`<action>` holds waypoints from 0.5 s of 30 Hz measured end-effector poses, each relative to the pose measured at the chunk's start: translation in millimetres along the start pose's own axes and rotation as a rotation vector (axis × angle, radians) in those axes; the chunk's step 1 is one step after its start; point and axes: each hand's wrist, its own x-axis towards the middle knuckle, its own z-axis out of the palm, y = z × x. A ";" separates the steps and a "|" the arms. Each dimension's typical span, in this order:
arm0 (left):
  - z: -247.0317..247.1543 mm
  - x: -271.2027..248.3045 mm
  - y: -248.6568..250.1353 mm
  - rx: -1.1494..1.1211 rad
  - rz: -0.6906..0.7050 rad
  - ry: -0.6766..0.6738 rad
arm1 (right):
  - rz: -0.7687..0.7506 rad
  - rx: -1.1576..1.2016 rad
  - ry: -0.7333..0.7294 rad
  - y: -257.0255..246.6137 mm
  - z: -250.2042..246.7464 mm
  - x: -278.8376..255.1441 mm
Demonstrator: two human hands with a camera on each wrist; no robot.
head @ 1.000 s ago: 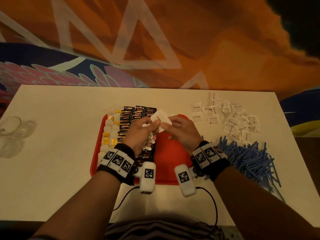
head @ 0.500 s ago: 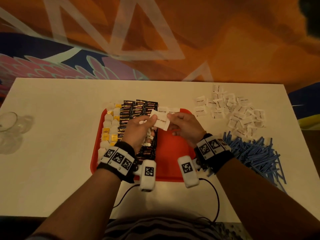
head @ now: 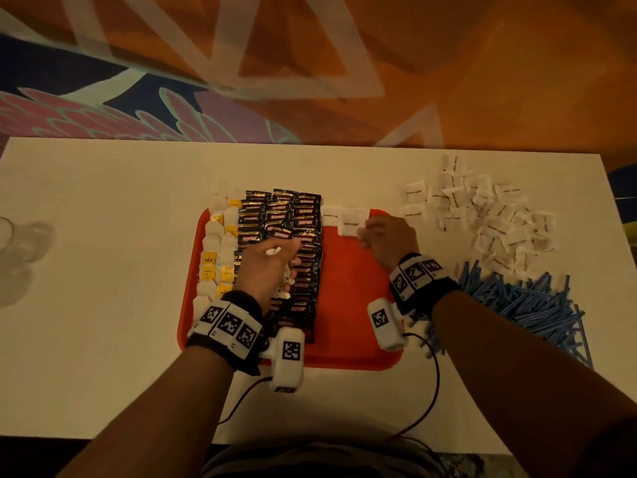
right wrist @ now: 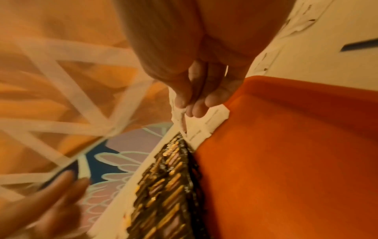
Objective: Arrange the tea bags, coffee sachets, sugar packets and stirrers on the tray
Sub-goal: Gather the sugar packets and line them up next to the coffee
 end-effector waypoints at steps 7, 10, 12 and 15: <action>-17.2 9.7 -10.1 0.026 -0.044 0.011 | 0.095 0.002 -0.051 14.5 18.7 34.8; -23.8 13.2 -12.1 0.005 -0.051 0.012 | 0.118 0.013 -0.083 16.0 28.8 44.0; -28.3 15.8 -12.5 -0.001 -0.052 0.018 | 0.126 0.012 -0.082 17.1 34.7 49.1; -33.6 18.8 -12.6 -0.002 -0.061 0.018 | 0.140 0.004 -0.040 17.3 41.4 53.9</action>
